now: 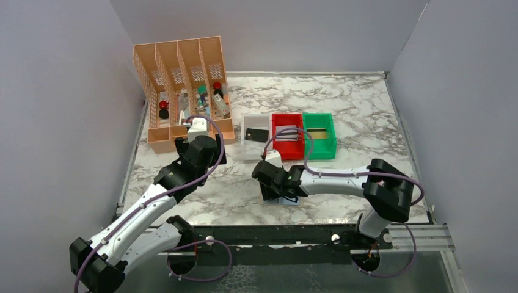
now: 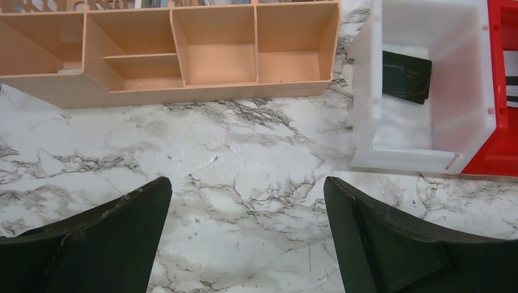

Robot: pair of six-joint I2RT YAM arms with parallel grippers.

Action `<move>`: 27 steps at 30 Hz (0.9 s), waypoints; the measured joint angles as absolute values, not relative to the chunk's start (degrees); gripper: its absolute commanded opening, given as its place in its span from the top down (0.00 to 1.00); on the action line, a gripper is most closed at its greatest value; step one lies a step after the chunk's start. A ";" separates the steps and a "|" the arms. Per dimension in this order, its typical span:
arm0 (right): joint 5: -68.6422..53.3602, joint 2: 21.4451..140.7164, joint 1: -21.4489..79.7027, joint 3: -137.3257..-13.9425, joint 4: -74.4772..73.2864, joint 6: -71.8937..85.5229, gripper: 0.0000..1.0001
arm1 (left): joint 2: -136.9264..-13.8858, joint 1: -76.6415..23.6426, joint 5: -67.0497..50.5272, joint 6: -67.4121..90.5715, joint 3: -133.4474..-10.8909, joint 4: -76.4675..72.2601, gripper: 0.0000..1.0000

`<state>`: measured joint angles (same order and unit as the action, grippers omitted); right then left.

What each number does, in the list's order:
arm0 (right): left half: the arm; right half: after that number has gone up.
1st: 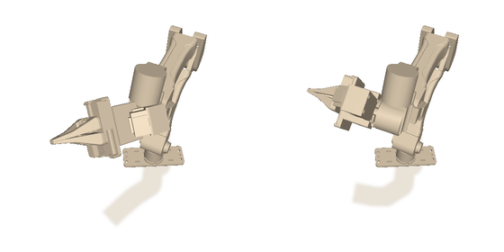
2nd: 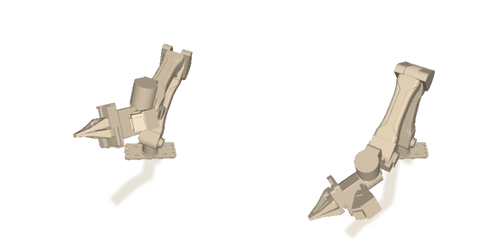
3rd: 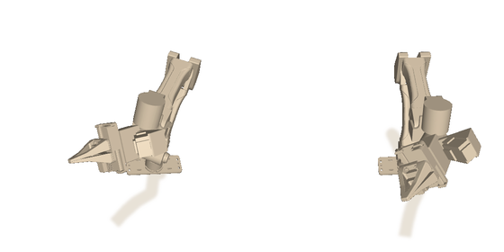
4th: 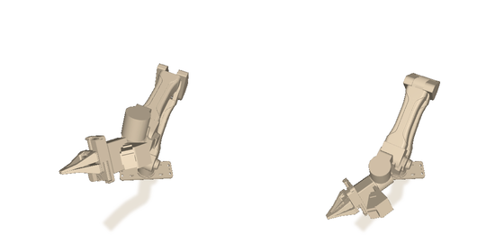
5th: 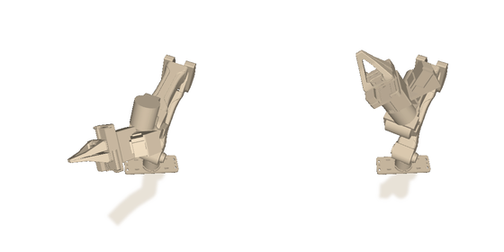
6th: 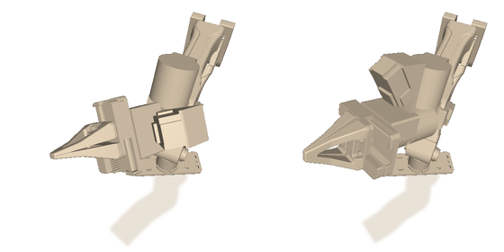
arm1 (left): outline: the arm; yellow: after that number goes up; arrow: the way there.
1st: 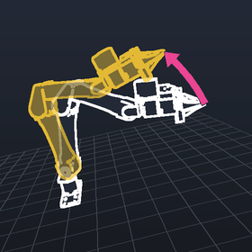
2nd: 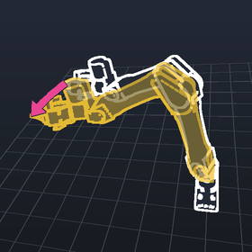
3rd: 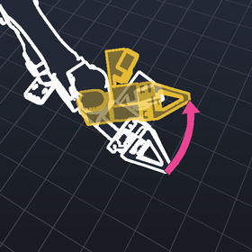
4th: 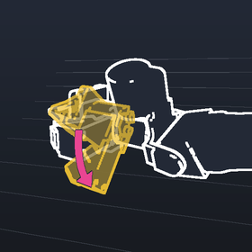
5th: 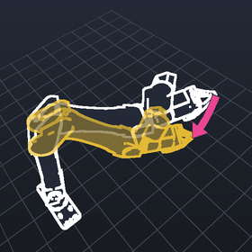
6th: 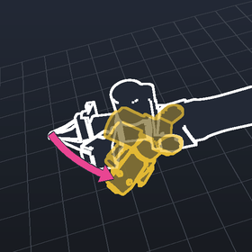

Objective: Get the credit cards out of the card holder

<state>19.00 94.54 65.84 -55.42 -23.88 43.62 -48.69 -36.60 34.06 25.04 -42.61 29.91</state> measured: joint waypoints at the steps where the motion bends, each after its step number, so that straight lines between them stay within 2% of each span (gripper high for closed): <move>1: 18.98 94.87 65.91 -55.51 -23.88 43.59 0.45 | -48.69 -36.58 34.06 25.04 -42.61 29.93 0.01; 13: 20.14 99.15 66.46 -59.70 -25.10 43.72 0.45 | -48.77 -36.42 34.04 25.04 -42.61 29.93 0.01; 20: 21.93 99.74 66.70 -60.14 -26.00 44.56 0.55 | -48.90 -36.42 34.04 25.04 -42.61 29.93 0.01; 24: 21.47 98.89 66.70 -59.16 -24.27 44.36 0.68 | -49.39 -36.42 34.00 25.04 -42.61 29.93 0.01; 27: 20.80 97.91 66.70 -57.93 -22.48 44.56 0.73 | -49.63 -36.36 33.95 25.04 -42.61 29.93 0.01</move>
<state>20.80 97.91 66.70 -57.93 -22.48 44.56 -49.63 -36.36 33.95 25.04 -42.61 29.93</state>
